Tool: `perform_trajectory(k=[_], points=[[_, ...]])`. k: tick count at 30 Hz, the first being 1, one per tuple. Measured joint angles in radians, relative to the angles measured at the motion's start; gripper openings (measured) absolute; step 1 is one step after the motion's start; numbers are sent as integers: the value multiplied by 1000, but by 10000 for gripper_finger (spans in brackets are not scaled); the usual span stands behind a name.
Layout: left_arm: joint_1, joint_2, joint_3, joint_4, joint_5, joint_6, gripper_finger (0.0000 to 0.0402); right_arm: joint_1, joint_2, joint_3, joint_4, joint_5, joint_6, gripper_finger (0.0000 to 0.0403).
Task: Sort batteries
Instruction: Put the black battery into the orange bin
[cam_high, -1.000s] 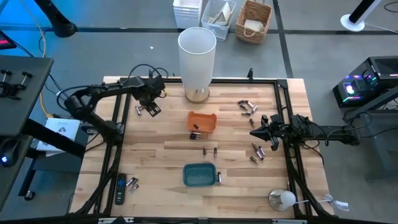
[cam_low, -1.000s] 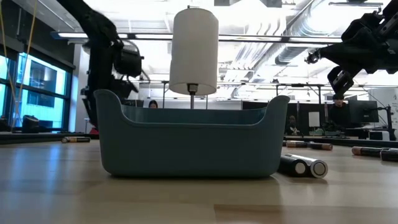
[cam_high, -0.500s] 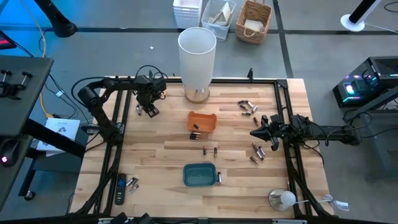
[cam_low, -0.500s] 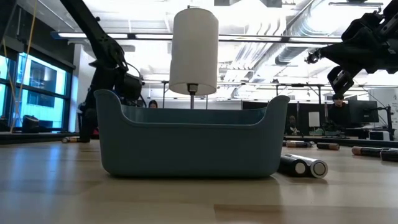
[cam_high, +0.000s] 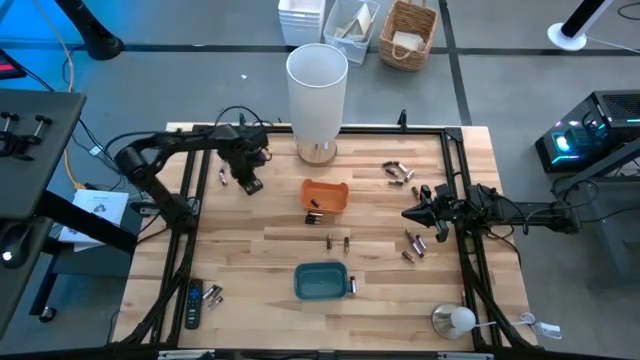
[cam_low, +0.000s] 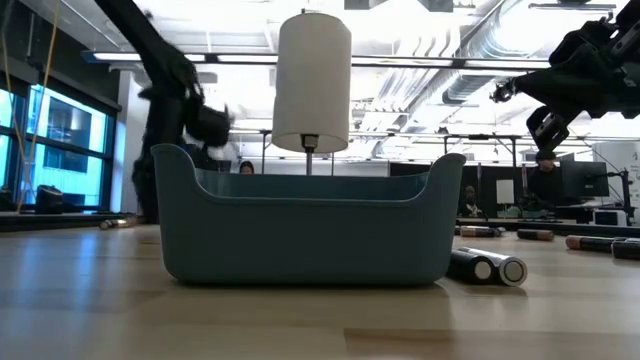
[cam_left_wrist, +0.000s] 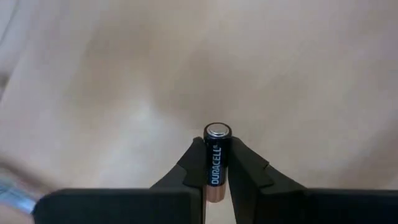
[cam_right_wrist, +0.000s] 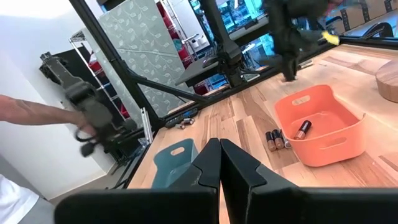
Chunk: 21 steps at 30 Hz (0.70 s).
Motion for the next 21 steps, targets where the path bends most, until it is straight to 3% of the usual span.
perform_trajectory(k=[3,6,8,11,15,19,21], points=[[-49,-111,0,96,67,-46,27,0,0,0,0,5,0,0],[-144,-212,2,278,156,-140,27,0,0,0,0,5,0,0],[-225,-247,2,410,162,-192,27,0,0,0,0,5,0,0],[-366,-245,3,593,102,-232,26,0,0,0,0,4,0,0],[-507,-151,3,775,-7,-285,26,0,0,0,0,4,0,0],[-548,-60,3,898,-113,-289,32,0,0,0,0,4,0,0],[-539,-35,3,931,-152,-321,59,0,0,0,0,4,0,0]])
